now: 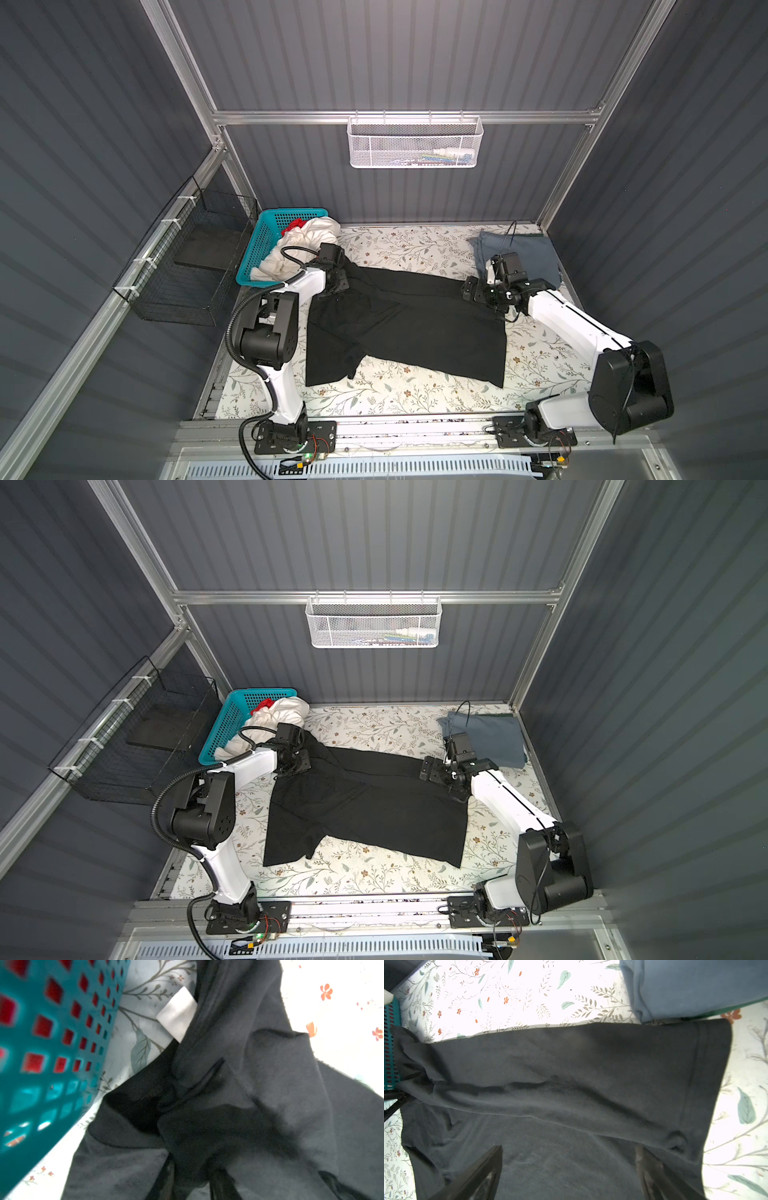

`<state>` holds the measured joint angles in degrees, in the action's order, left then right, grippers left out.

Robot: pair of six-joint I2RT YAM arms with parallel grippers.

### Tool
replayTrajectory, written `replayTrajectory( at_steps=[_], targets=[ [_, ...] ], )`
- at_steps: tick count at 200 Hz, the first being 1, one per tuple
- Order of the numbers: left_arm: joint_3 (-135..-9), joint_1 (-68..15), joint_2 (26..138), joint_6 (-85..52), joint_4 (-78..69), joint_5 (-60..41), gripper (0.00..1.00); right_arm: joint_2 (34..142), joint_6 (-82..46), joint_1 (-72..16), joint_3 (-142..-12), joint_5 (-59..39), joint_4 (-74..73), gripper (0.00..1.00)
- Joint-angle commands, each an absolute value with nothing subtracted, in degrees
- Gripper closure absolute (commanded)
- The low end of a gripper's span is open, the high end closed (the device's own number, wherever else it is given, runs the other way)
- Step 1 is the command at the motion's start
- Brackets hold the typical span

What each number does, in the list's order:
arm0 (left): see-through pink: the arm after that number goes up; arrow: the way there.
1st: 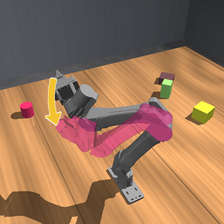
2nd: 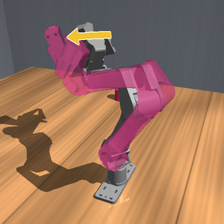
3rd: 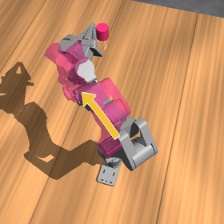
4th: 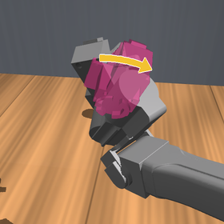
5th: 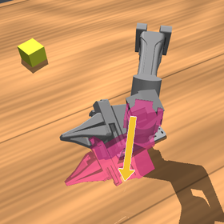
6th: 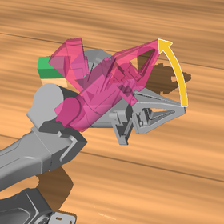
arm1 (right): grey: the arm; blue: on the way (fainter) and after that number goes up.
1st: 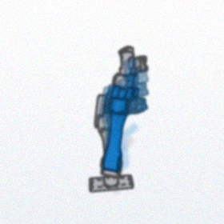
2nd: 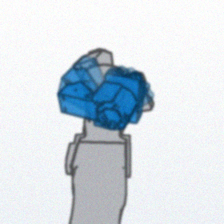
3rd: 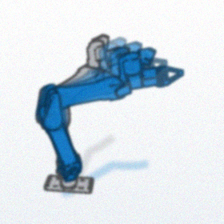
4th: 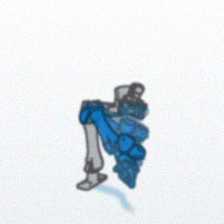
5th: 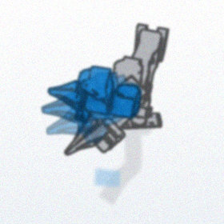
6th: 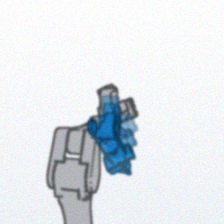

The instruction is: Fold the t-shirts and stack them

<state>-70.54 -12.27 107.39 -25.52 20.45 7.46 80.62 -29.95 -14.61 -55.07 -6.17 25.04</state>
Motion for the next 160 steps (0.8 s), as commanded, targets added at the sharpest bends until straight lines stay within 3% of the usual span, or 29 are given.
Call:
replayTrajectory(
  at_steps=[1,28,78,105,160],
  targets=[
    [-69.36,-11.87,105.52,-24.74,21.38,6.93,0.79,79.54,-29.95,-14.39,-55.54,-5.59,26.02,0.01],
    [-67.77,-11.89,102.38,-24.32,23.33,5.26,0.84,79.6,-30.1,-14.41,-55.63,-5.9,25.85,0.01],
    [-64.36,-11.87,94.89,-23.16,26.22,8.46,0.85,80.24,-30.5,-14.42,-55.72,-6.86,25.26,0.01],
    [-63.63,-11.87,93.68,-22.11,26.67,9.62,1.0,80.43,-30.55,-14.42,-55.88,-7.09,24.96,0.01],
    [-64.36,-11.84,90.47,-21.66,32.22,6.05,1.0,79.89,-30.23,-14.43,-55.99,-6.51,25.64,0.01]
  ],
)
